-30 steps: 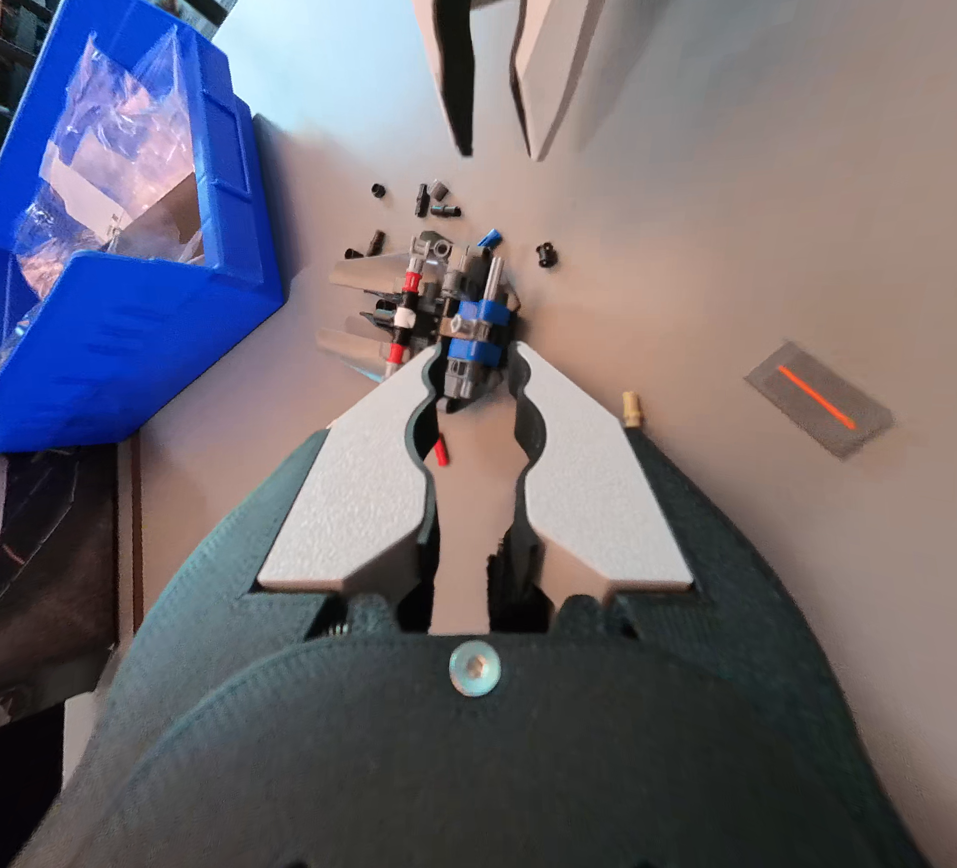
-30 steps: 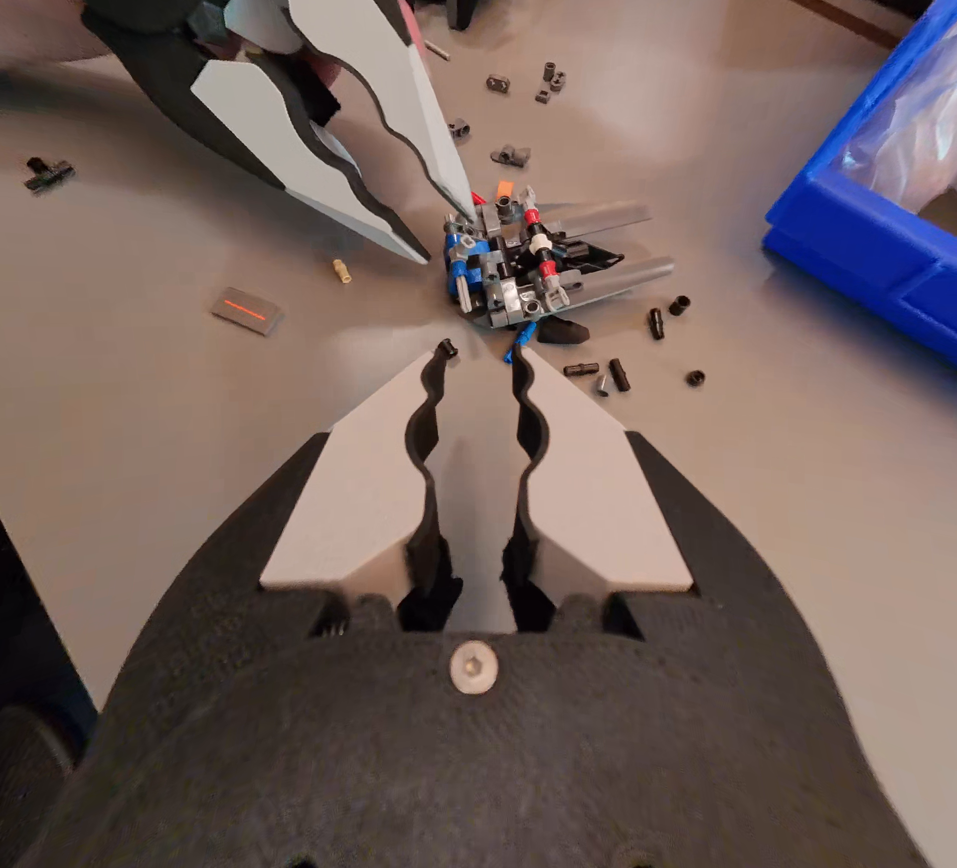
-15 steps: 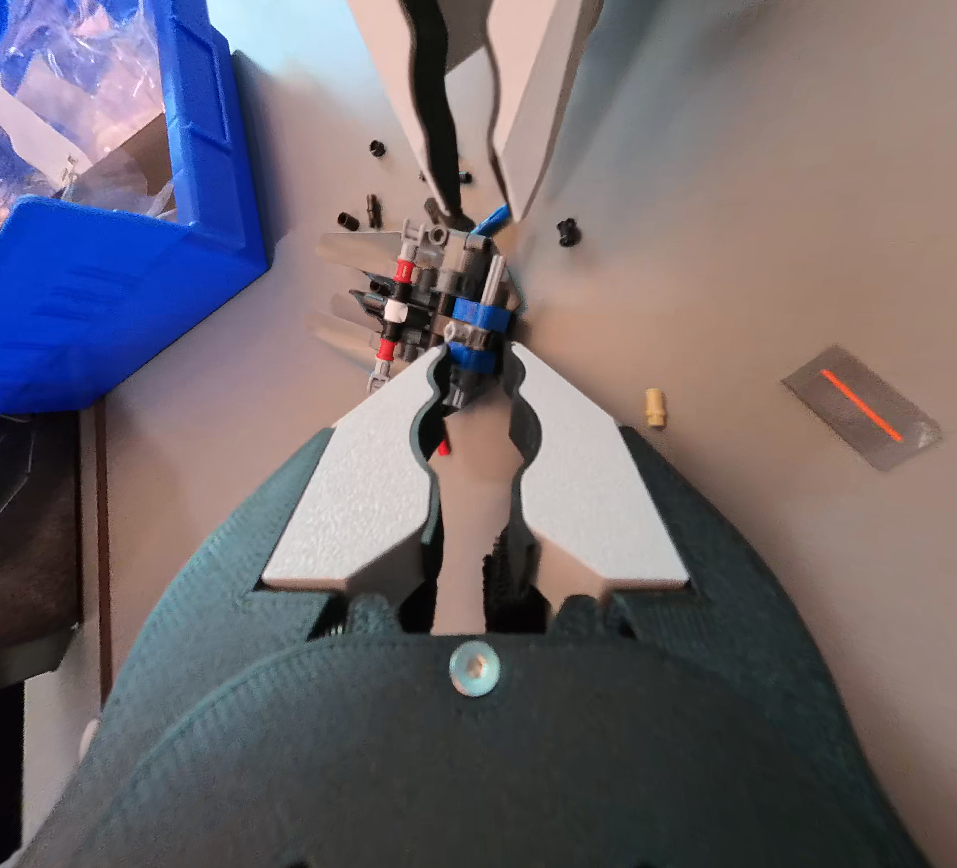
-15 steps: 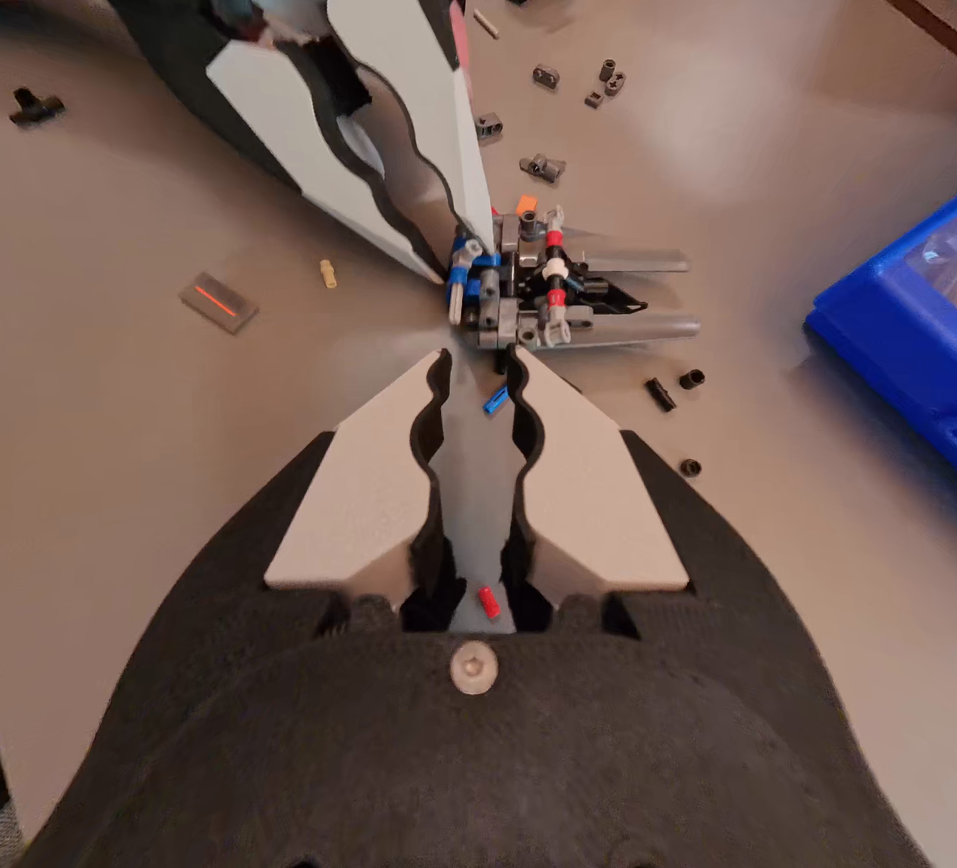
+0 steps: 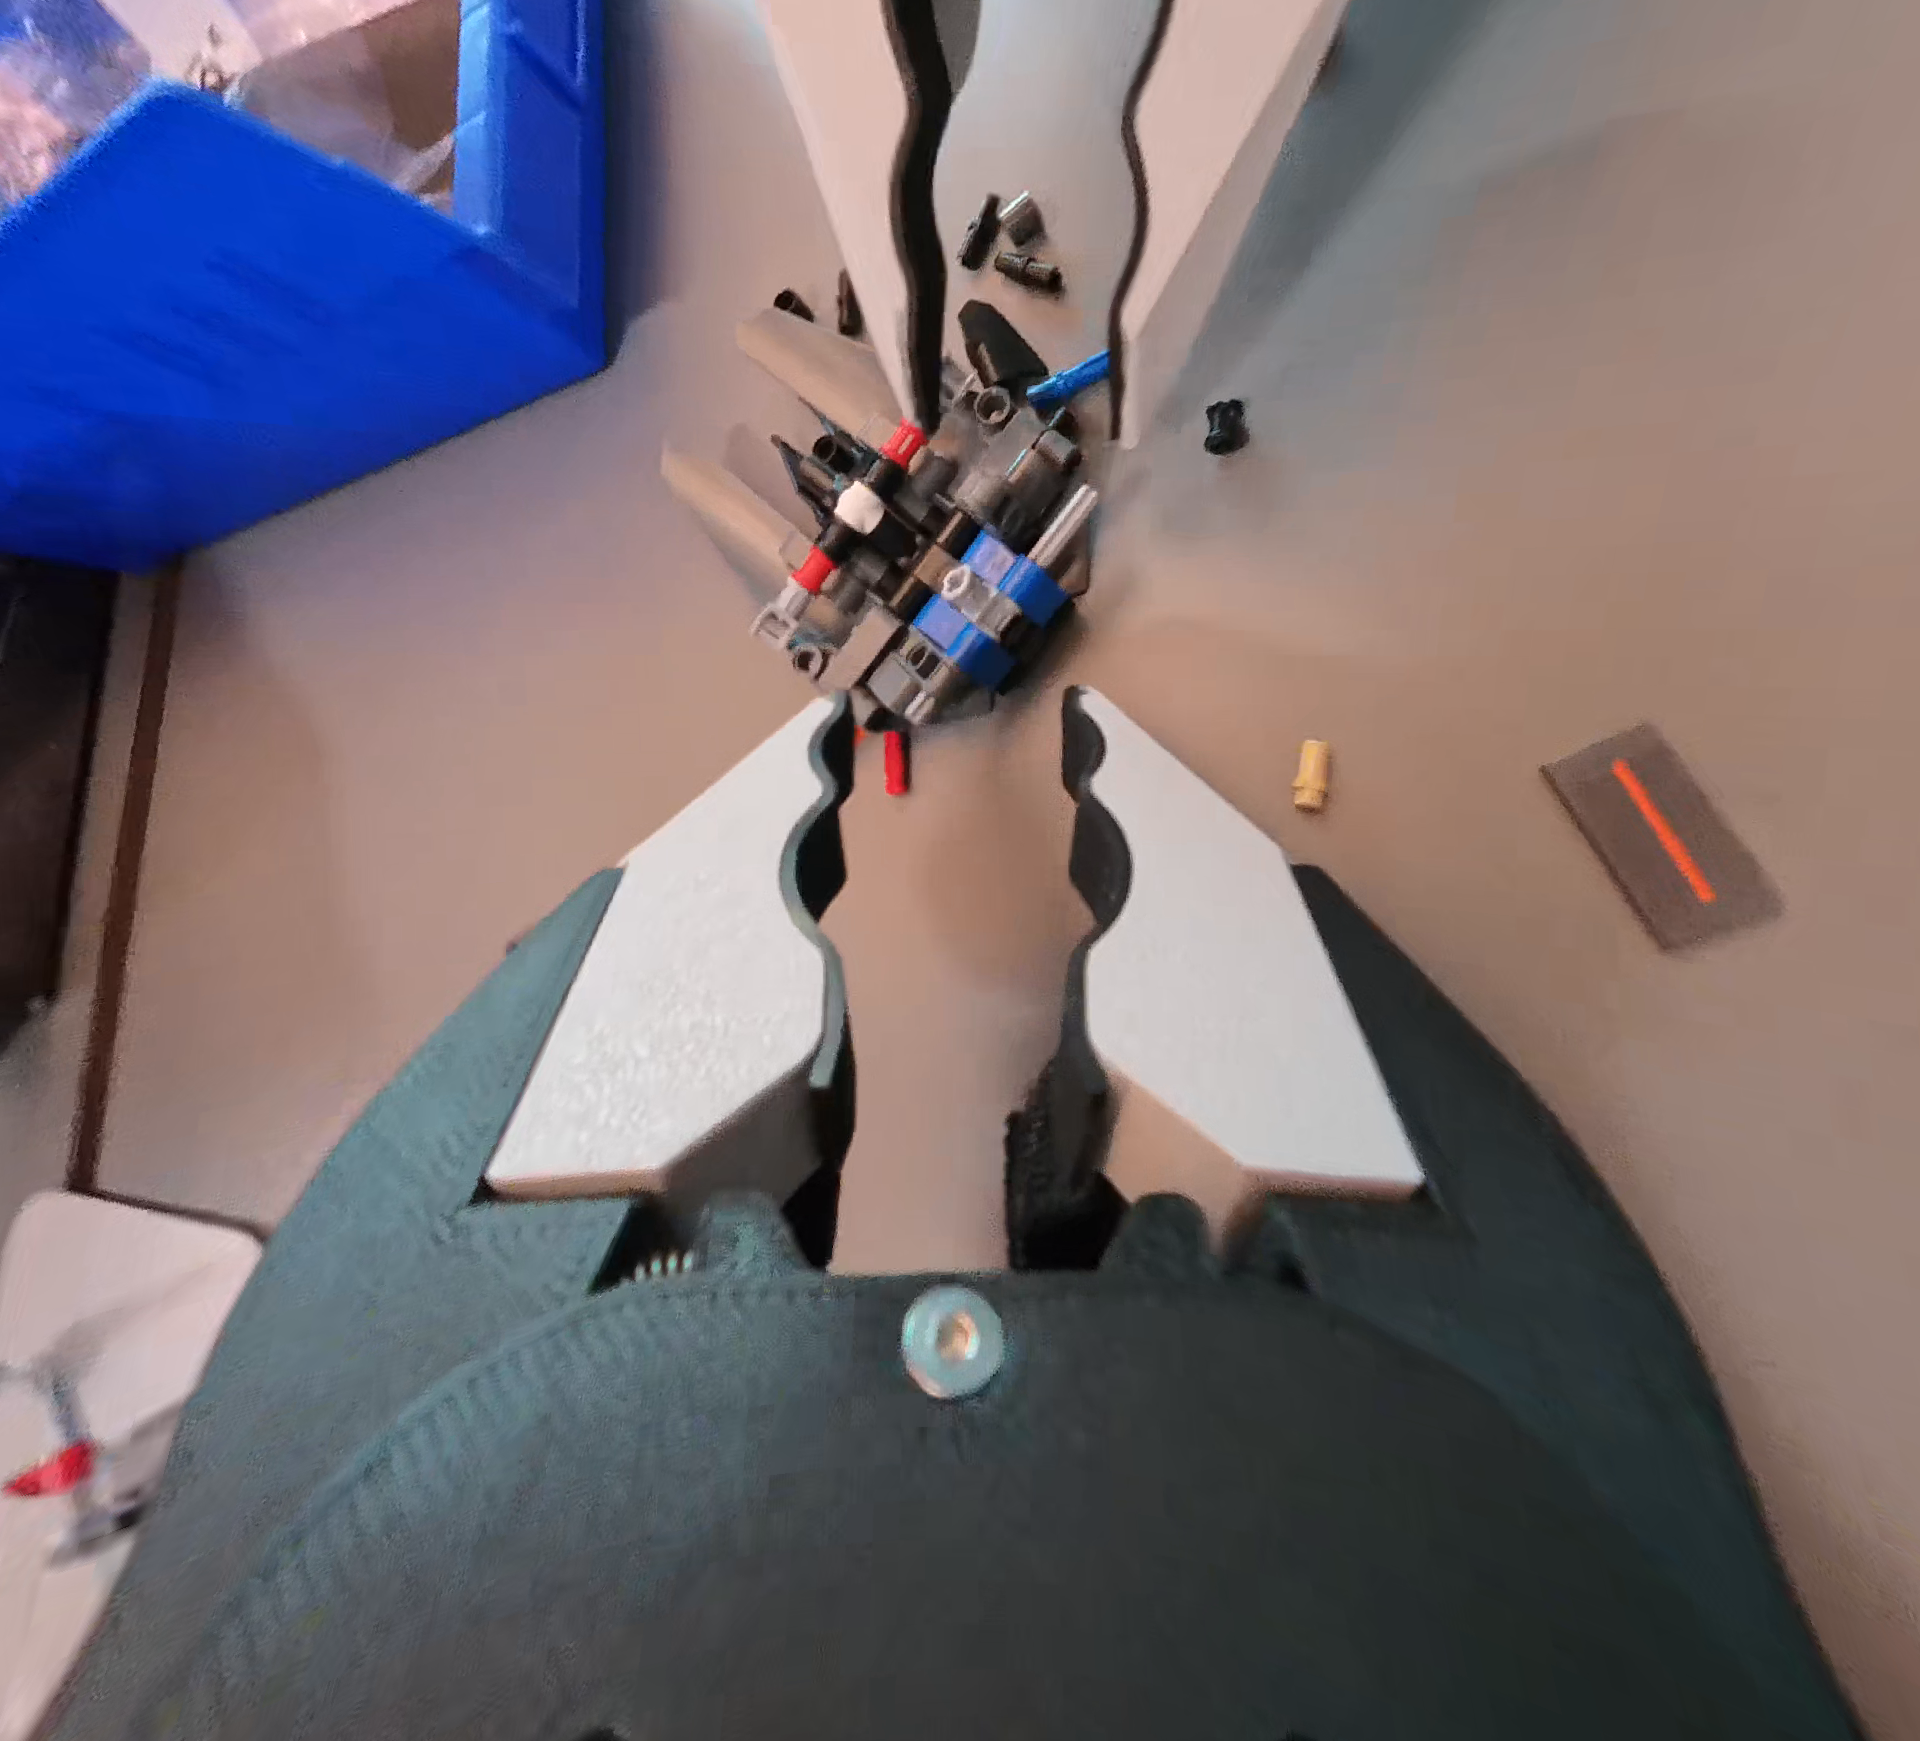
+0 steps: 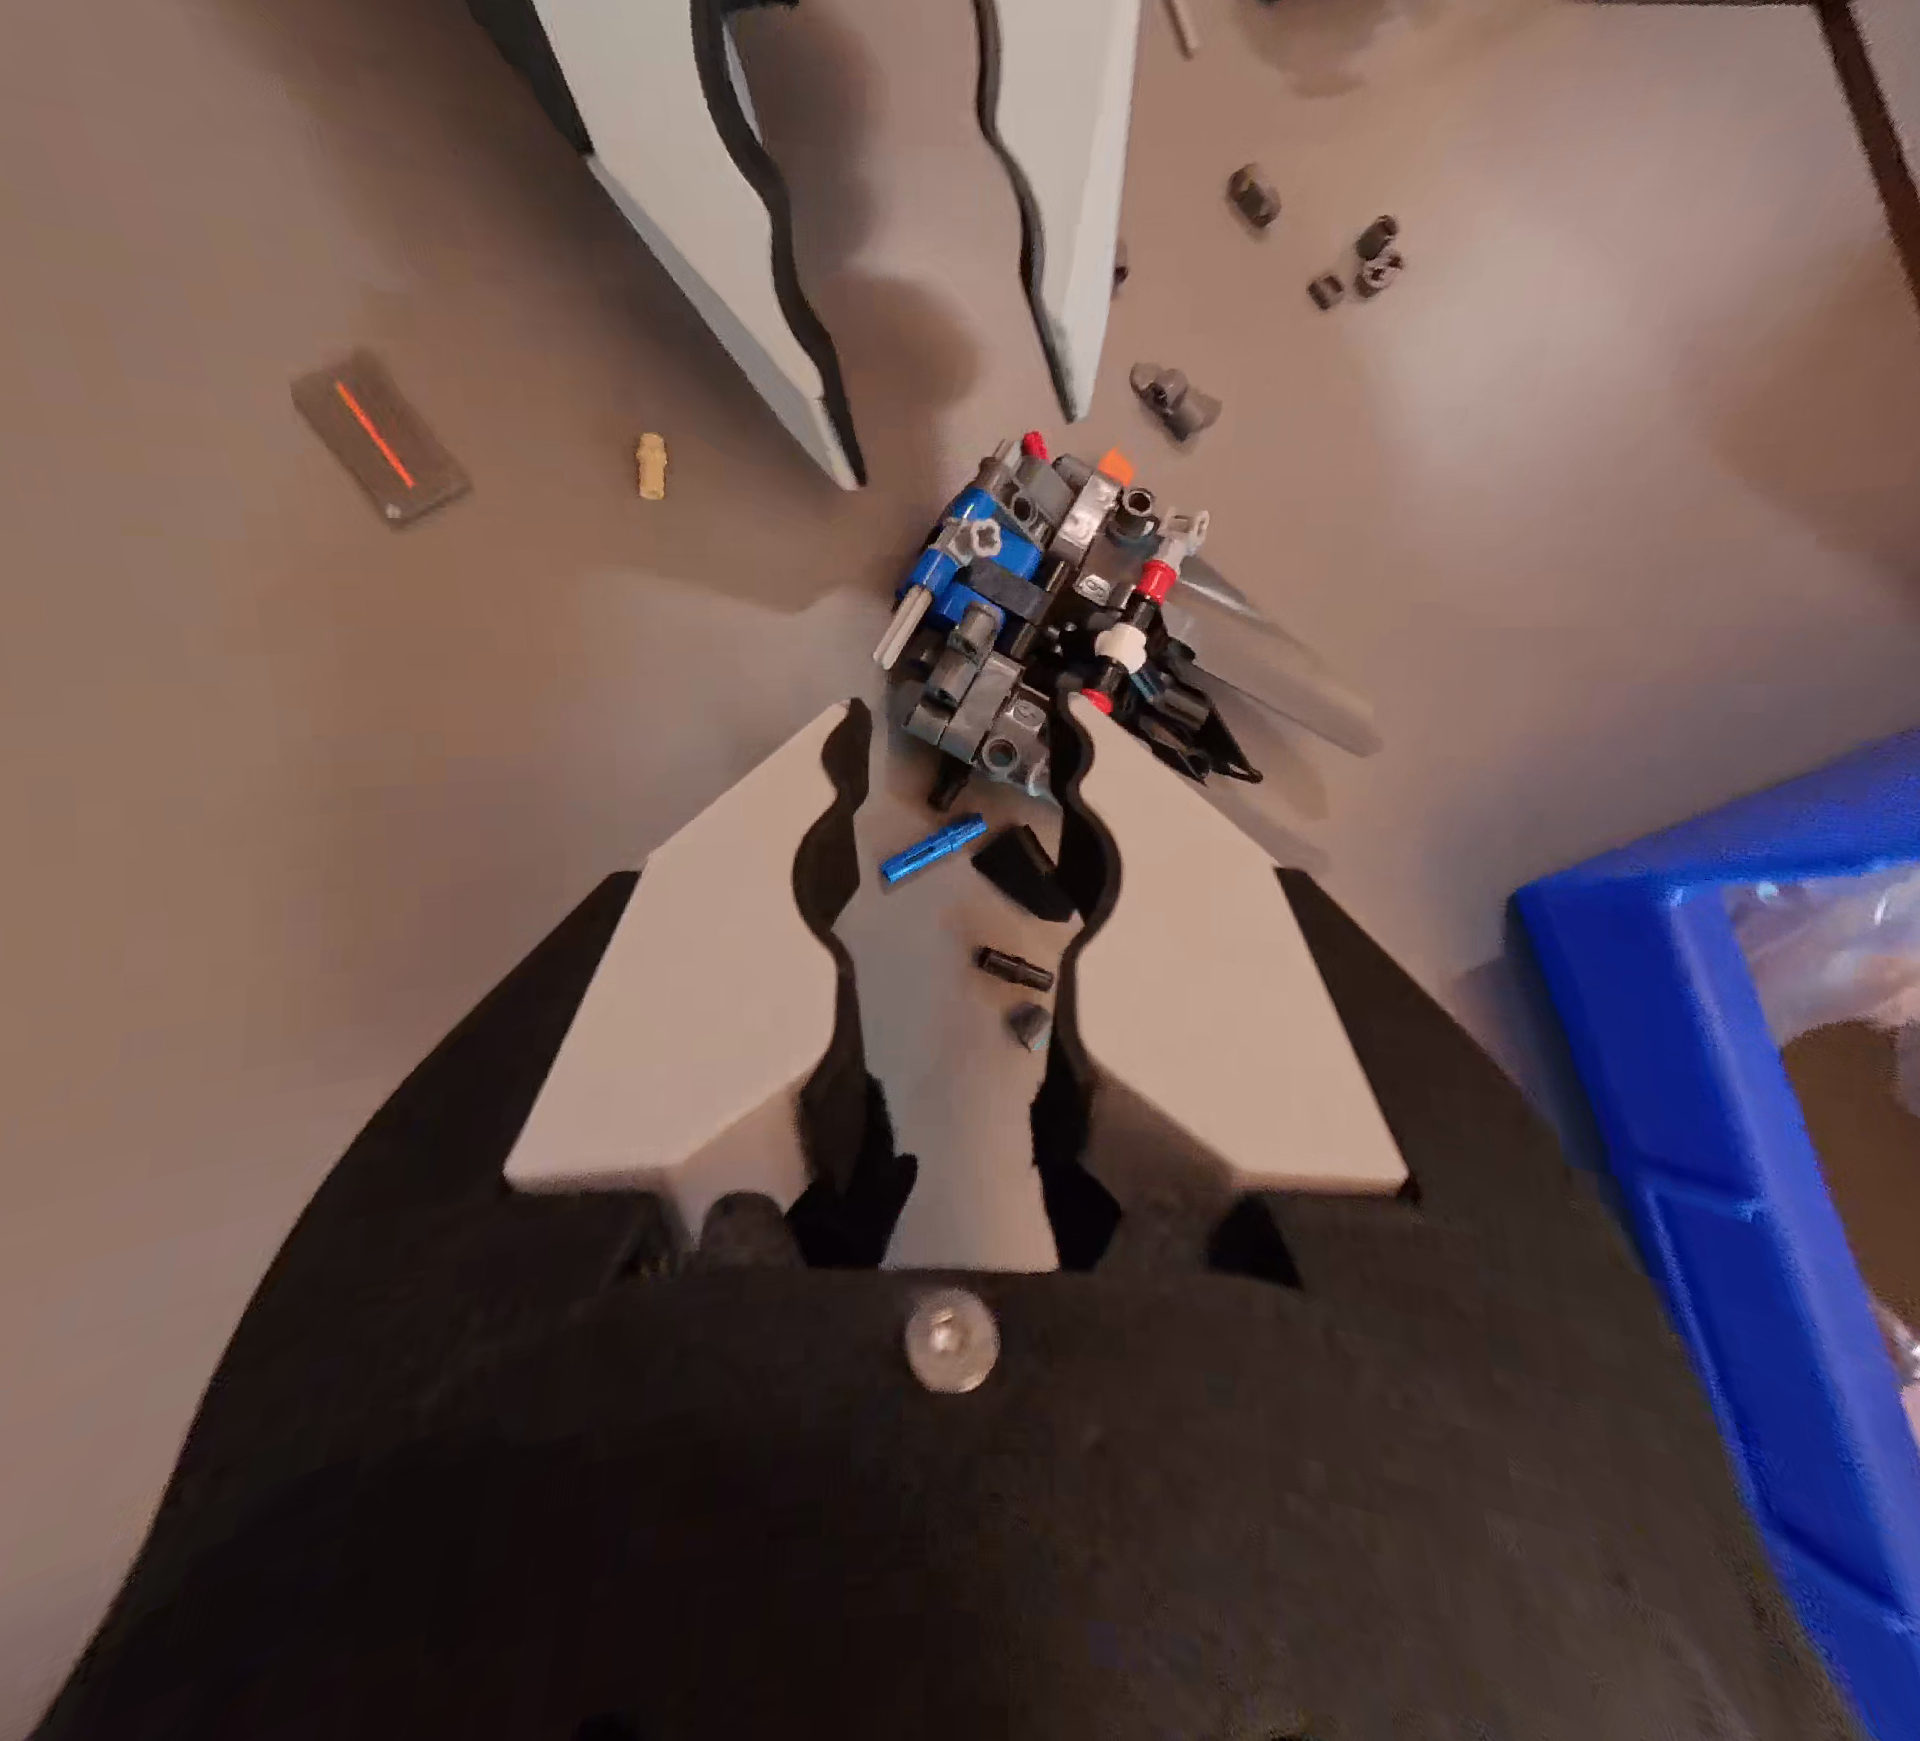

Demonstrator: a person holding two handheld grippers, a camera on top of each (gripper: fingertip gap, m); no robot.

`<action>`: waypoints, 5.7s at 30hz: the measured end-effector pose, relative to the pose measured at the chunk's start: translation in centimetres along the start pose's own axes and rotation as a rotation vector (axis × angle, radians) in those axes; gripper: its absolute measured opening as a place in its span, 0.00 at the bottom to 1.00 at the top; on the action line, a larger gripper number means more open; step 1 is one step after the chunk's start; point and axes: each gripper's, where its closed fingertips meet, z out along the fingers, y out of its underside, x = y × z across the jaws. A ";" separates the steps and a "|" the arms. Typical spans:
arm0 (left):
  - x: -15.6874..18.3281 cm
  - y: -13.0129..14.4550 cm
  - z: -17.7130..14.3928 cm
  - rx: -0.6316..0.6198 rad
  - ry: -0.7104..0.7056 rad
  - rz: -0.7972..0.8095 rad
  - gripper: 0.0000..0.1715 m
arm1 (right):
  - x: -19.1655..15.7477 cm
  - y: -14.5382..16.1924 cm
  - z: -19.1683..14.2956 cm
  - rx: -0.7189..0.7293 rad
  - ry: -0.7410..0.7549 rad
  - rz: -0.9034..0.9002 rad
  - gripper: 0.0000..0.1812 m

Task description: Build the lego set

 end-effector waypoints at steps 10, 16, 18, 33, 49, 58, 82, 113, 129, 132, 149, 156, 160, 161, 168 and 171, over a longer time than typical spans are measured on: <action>0.8 0.9 0.5 0.007 0.095 -0.126 0.33 | -1.5 -2.1 1.8 -0.002 -0.144 0.026 0.06; 0.6 1.7 -0.7 0.044 0.133 -0.139 0.38 | -2.7 -4.3 2.8 0.075 -0.185 0.090 0.06; 0.7 2.0 -0.9 0.038 0.138 -0.164 0.39 | -2.2 -4.4 2.3 0.090 -0.182 0.109 0.08; -1.2 0.5 -3.6 0.106 0.098 -0.367 0.28 | 3.1 -3.3 1.6 0.098 -0.082 0.158 0.11; -0.4 1.8 -2.4 -0.044 0.035 -0.692 0.20 | 2.0 -3.4 3.2 0.056 -0.022 0.165 0.04; -1.6 4.1 -3.0 -0.086 0.076 -0.652 0.16 | -0.7 -4.7 4.6 0.047 -0.115 0.187 0.00; -1.3 4.5 -2.9 -0.029 0.118 -0.939 0.10 | -0.9 -6.1 5.9 0.095 -0.082 0.243 0.00; -1.7 2.6 -4.6 0.197 0.194 -0.892 0.21 | -0.3 -6.5 5.9 0.140 -0.070 0.214 0.00; 0.2 3.9 -3.6 -0.144 0.171 0.167 0.26 | -1.0 -6.7 6.0 0.165 -0.115 0.180 0.00; 0.5 4.1 -3.4 -0.144 0.227 0.191 0.21 | -0.9 -6.6 6.0 0.171 -0.129 0.191 0.00; 0.5 3.9 -3.1 -0.011 0.333 0.071 0.19 | -1.0 -6.7 6.0 0.198 -0.175 0.233 0.00; 0.5 3.7 -3.1 0.036 0.337 0.031 0.18 | -1.0 -6.7 6.0 0.199 -0.179 0.237 0.00; -0.3 3.6 -2.8 0.066 0.310 0.018 0.03 | -1.3 -6.8 6.0 0.204 -0.201 0.241 0.00; -0.4 3.5 -2.7 0.076 0.319 0.013 0.03 | -1.3 -6.8 6.0 0.205 -0.195 0.234 0.00; 0.5 3.2 -3.5 0.081 0.369 -0.018 0.13 | -1.0 -6.7 5.9 0.214 -0.207 0.249 0.00; 1.3 3.5 -3.6 0.068 0.398 -0.031 0.24 | -1.0 -6.7 5.9 0.214 -0.212 0.250 0.00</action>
